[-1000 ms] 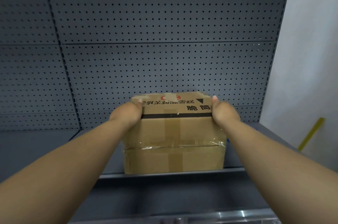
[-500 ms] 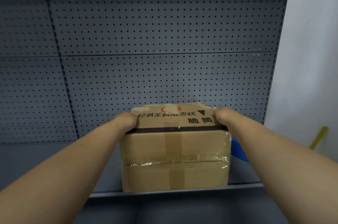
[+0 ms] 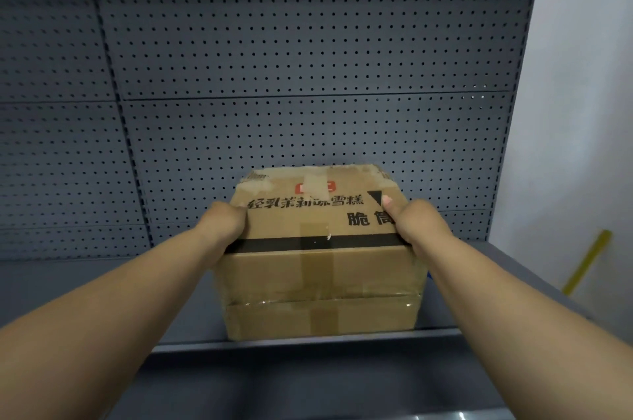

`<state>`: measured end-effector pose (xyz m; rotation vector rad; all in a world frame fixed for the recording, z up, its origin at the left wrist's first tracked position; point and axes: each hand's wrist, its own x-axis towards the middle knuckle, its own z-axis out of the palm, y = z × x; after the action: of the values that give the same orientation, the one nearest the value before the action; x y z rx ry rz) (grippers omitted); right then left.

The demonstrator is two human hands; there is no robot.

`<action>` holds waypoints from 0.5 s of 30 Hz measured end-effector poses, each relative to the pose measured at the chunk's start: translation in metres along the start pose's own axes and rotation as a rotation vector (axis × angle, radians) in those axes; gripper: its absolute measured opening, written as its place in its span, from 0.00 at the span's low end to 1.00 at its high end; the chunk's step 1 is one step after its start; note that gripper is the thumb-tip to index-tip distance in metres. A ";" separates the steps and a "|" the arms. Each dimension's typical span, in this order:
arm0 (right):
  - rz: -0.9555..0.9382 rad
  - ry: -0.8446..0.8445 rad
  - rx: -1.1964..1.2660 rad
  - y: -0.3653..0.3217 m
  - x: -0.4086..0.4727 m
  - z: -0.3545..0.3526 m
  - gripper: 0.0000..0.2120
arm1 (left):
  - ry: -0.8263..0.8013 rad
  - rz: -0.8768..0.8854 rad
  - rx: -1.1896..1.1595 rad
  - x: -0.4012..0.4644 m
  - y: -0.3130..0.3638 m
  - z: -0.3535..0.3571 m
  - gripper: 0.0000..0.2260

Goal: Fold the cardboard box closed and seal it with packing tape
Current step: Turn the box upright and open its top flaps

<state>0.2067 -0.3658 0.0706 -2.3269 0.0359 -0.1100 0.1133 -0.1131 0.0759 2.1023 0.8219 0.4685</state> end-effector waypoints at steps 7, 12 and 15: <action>-0.218 0.145 0.183 0.005 -0.040 0.000 0.27 | 0.221 0.071 -0.104 -0.026 0.003 -0.030 0.24; -0.287 0.116 0.387 0.018 -0.064 0.011 0.27 | 0.236 0.217 -0.157 -0.039 -0.017 -0.038 0.31; -0.322 0.076 0.470 0.022 -0.069 0.019 0.28 | 0.190 0.279 -0.251 -0.046 -0.035 -0.039 0.30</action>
<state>0.1398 -0.3627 0.0371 -1.8417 -0.2977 -0.3310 0.0440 -0.1074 0.0699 1.9635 0.5414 0.8854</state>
